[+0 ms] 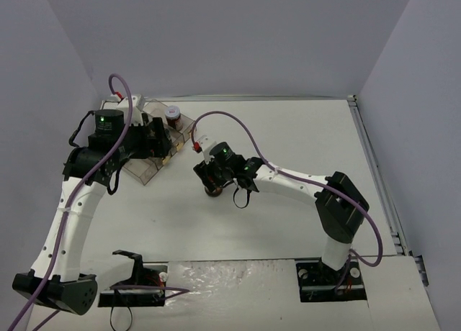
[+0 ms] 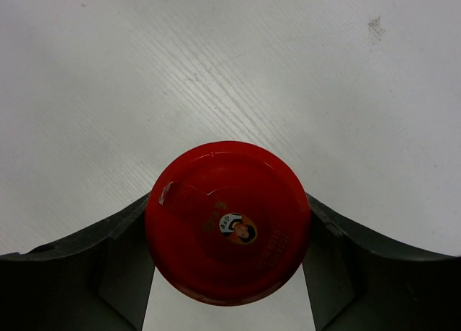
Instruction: Organize the condiment bottles
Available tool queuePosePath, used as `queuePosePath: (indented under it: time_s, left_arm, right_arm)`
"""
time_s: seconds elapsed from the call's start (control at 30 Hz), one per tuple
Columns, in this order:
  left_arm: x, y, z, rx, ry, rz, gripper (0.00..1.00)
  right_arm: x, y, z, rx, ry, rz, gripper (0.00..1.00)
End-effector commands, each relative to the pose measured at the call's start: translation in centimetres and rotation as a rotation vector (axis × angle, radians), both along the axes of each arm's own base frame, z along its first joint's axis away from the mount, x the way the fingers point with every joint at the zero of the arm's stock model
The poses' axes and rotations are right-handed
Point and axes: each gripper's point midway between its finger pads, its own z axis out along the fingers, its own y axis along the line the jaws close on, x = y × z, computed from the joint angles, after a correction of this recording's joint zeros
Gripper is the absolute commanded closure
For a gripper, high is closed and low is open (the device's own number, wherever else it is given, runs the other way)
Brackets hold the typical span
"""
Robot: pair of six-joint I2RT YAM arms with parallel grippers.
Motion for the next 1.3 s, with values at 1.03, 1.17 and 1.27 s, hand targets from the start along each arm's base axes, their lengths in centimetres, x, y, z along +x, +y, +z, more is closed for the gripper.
queuePosePath:
  time_s: [1.03,1.17,1.27]
  left_arm:
    - [2.1,-16.7,-11.0,0.249,0.022,-0.319,0.03]
    - [2.6,-17.1,-13.4,0.271,0.082,-0.303,0.03]
    - [2.6,-16.9,-14.3,0.285,0.111,-0.285,0.03]
  right_arm:
    - [-4.6,-22.3,20.5,0.432,-0.399,-0.632,0.0]
    - [-4.6,-23.0,20.7,0.444,-0.408,-0.66,0.0]
    - [-4.6,-23.3,20.9,0.44,-0.414,-0.664,0.0]
